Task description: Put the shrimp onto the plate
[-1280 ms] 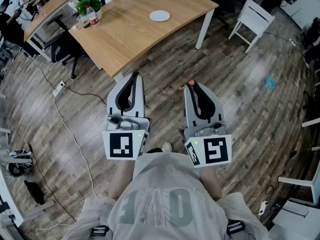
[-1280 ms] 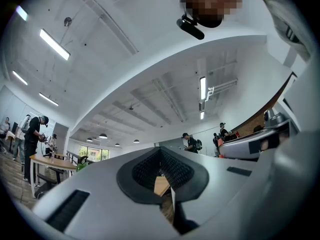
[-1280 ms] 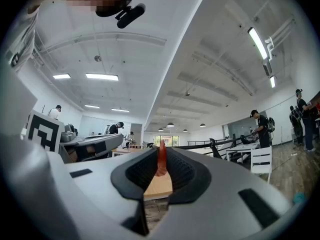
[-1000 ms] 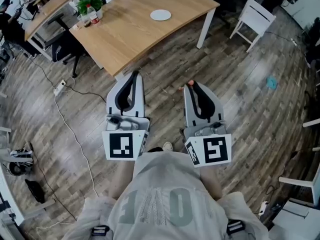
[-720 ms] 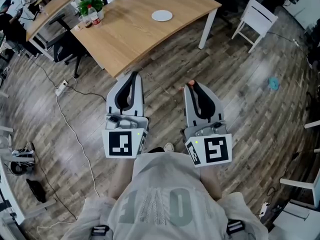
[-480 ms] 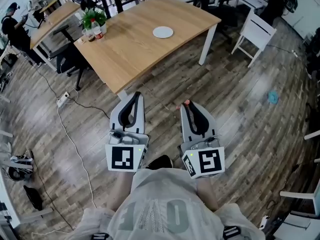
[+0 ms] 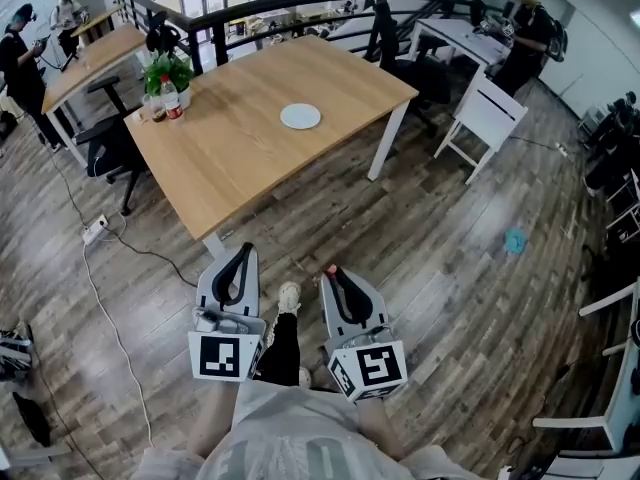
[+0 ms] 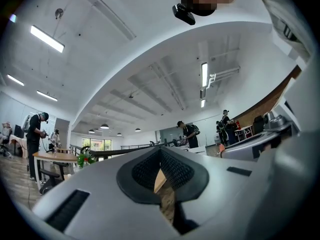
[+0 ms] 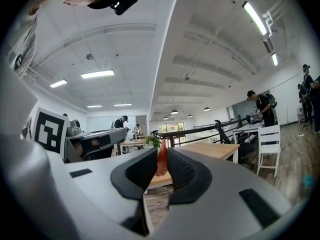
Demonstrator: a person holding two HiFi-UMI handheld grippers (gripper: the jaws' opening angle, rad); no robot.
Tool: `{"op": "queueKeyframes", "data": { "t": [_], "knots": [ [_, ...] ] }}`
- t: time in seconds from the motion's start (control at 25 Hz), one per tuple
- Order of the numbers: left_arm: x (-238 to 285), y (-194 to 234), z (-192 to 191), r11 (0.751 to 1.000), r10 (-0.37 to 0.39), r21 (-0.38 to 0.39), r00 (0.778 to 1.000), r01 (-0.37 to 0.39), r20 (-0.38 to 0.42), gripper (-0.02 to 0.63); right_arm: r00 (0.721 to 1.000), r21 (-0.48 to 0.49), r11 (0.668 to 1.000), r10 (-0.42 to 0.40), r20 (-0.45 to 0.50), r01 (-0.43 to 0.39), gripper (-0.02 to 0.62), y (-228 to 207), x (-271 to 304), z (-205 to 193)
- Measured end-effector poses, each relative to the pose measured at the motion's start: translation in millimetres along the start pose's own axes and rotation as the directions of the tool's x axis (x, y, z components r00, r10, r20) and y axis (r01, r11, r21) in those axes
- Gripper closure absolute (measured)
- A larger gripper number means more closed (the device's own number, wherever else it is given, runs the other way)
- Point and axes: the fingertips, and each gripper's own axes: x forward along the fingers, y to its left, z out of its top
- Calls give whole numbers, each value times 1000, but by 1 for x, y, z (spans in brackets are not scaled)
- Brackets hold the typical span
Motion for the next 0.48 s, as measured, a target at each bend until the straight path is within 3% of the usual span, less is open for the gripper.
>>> {"op": "queueKeyframes", "data": {
  "t": [0.2, 0.48],
  "knots": [
    [51, -9, -11, 997, -35, -63, 999, 37, 34, 597, 999, -76, 997, -3, -35, 0, 531, -31, 20, -4],
    [131, 18, -30, 996, -54, -71, 998, 55, 13, 597, 999, -41, 999, -29, -43, 27, 531, -79, 105, 8]
  ]
}}
